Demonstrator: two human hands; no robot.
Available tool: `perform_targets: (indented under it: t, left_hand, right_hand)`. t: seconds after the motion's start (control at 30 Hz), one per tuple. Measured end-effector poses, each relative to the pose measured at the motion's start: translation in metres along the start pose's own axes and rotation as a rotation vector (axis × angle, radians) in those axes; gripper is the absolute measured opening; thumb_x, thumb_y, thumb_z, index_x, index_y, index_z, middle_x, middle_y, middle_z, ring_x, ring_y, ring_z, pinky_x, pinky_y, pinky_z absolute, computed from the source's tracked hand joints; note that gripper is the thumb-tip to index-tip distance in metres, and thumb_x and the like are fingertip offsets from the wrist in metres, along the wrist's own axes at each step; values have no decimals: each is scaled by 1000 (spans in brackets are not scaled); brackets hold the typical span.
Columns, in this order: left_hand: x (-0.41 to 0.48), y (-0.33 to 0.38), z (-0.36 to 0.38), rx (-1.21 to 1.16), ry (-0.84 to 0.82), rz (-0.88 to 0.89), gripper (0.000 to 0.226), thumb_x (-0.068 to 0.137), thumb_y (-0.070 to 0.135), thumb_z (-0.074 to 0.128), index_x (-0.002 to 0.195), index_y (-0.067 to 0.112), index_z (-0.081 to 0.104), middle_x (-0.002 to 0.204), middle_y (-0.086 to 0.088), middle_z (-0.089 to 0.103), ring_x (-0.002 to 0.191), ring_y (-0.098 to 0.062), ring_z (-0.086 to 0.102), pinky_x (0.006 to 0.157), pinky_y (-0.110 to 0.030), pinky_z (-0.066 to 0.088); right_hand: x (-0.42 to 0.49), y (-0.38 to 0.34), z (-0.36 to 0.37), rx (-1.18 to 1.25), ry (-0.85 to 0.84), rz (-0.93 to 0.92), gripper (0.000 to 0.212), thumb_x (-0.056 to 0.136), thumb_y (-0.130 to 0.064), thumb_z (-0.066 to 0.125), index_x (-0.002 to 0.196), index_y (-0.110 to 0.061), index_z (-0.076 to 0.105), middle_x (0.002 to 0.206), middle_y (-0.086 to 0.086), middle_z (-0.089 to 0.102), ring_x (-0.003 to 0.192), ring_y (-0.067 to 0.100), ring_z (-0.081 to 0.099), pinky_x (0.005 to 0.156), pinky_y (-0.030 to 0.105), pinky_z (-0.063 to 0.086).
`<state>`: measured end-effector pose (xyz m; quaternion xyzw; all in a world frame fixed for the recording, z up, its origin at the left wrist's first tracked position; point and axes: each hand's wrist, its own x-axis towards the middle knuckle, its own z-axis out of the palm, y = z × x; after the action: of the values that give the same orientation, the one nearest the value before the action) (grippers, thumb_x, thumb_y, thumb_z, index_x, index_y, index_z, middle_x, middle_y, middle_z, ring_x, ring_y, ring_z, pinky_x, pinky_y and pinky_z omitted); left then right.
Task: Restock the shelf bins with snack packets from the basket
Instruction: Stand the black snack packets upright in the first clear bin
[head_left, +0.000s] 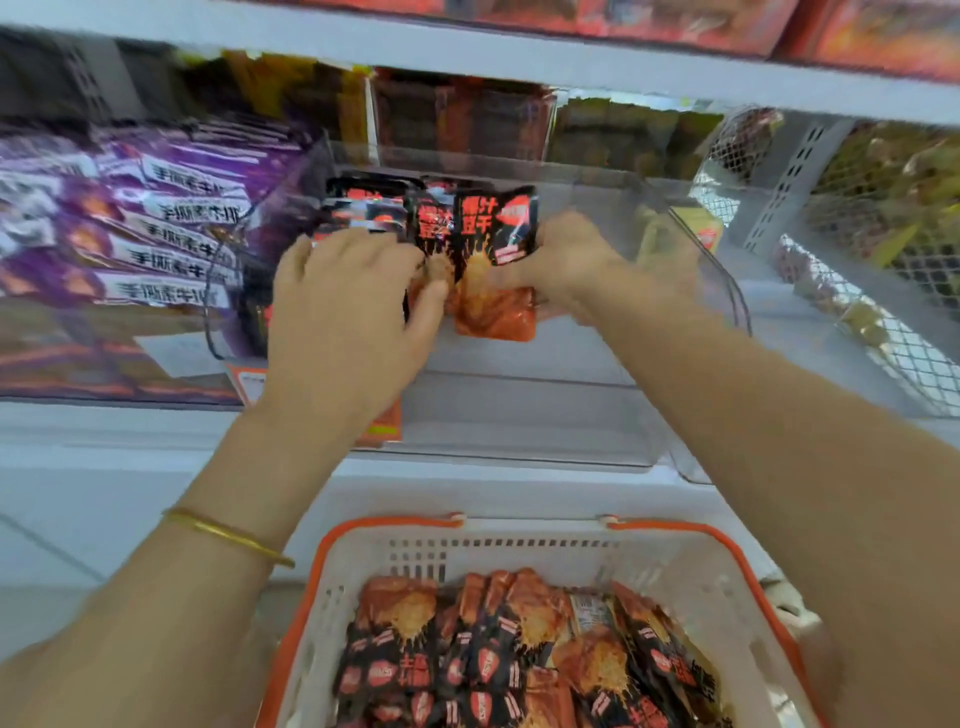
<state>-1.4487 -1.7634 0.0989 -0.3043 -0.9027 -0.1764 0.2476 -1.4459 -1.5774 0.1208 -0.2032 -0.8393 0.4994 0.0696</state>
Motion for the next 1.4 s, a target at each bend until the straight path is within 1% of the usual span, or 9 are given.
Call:
perform_targets:
  t: [0.27, 0.5, 0.63, 0.77, 0.97, 1.07, 1.2, 1.3, 1.4]
  left_hand:
    - [-5, -5, 19, 27, 37, 20, 45, 86, 39, 35, 97, 13, 70, 110, -6, 67, 113, -28, 56, 106, -46, 26]
    - [-6, -6, 20, 41, 40, 38, 44, 86, 37, 36, 100, 13, 70, 112, -6, 67, 112, -29, 56, 106, -47, 27]
    - [-8, -6, 20, 28, 77, 35, 42, 88, 37, 36, 98, 13, 70, 109, -5, 67, 111, -28, 57, 106, -46, 28]
    - [-9, -4, 13, -29, 194, 80, 32, 89, 30, 42, 97, 14, 68, 106, -2, 68, 103, -27, 58, 102, -44, 32]
    - [-39, 29, -4, -101, 393, 291, 22, 86, 19, 50, 94, 12, 70, 102, 2, 68, 92, -28, 56, 80, -39, 32]
    - [-67, 53, 4, -155, 217, 411, 22, 82, 17, 50, 91, 11, 69, 90, -1, 68, 83, -29, 57, 76, -38, 32]
    - [-97, 74, 37, -150, -215, 447, 26, 81, 23, 43, 85, 15, 67, 83, 0, 67, 82, -28, 60, 73, -39, 36]
    - [-112, 85, 62, -119, -459, 448, 36, 80, 26, 33, 85, 17, 68, 82, 2, 67, 82, -24, 61, 74, -38, 44]
    - [-122, 90, 81, -94, -600, 459, 39, 80, 28, 29, 86, 18, 66, 82, 2, 65, 82, -22, 60, 73, -38, 49]
  right_hand:
    - [68, 16, 42, -495, 132, -55, 37, 78, -33, 75, 105, -12, 62, 98, 8, 66, 90, 27, 65, 79, 38, 54]
    - [76, 23, 59, -233, 129, 44, 47, 75, -25, 79, 108, -2, 56, 98, 15, 68, 87, 31, 67, 73, 44, 58]
    - [68, 19, 53, -218, 102, 115, 39, 76, -25, 79, 80, -9, 43, 88, 13, 65, 66, 24, 63, 56, 34, 54]
    - [50, 8, 43, -229, 76, 144, 43, 81, -22, 75, 69, -9, 36, 80, 15, 60, 63, 26, 63, 69, 36, 58]
    - [-42, -10, -5, -68, 209, -225, 40, 80, -16, 74, 71, -16, 35, 75, 9, 56, 77, 31, 68, 70, 47, 56]
    - [-135, 15, -38, 113, 127, -265, 26, 82, -6, 70, 73, -11, 47, 62, 13, 57, 58, 22, 69, 55, 36, 57]
    - [-166, 120, -38, -255, -157, 154, 12, 83, -11, 69, 76, -9, 59, 66, 12, 63, 62, 21, 67, 56, 29, 53]
    - [-149, 204, -15, -587, -277, 424, 18, 89, -23, 60, 102, -10, 64, 91, 11, 62, 72, 19, 55, 53, 18, 38]
    - [-140, 293, 16, -705, -209, 509, 51, 92, -34, 53, 136, -10, 44, 130, 13, 53, 96, 24, 58, 80, 32, 49]
